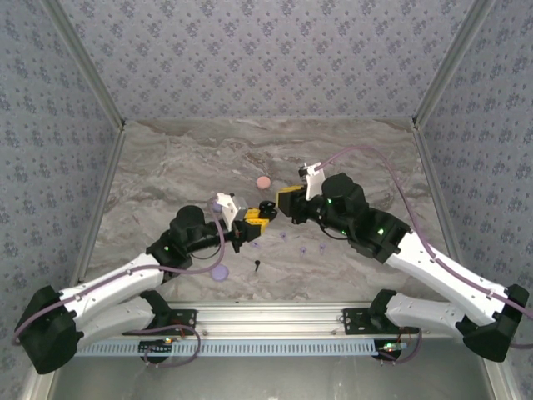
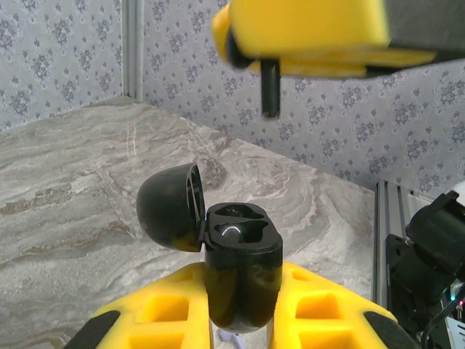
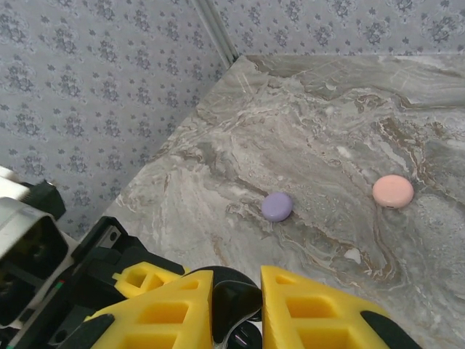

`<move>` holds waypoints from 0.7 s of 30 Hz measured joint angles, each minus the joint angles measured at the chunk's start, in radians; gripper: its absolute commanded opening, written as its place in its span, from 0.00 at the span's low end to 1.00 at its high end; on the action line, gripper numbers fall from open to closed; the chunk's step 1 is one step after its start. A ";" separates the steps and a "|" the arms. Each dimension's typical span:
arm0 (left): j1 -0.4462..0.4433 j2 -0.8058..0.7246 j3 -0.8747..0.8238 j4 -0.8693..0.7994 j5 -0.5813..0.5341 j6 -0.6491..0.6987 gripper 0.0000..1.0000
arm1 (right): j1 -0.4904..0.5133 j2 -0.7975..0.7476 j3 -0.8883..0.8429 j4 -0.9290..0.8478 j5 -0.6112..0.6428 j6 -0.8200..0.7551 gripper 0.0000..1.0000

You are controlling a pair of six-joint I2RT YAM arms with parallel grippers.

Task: Insert wireless bluetooth earbuds into charging case

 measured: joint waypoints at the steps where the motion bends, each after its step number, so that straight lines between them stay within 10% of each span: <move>1: 0.000 0.001 0.004 0.001 -0.001 0.000 0.00 | 0.003 0.005 0.000 0.003 0.001 0.000 0.22; 21: 0.000 0.001 0.009 0.015 -0.001 0.000 0.00 | 0.032 0.044 -0.026 0.026 0.008 0.013 0.23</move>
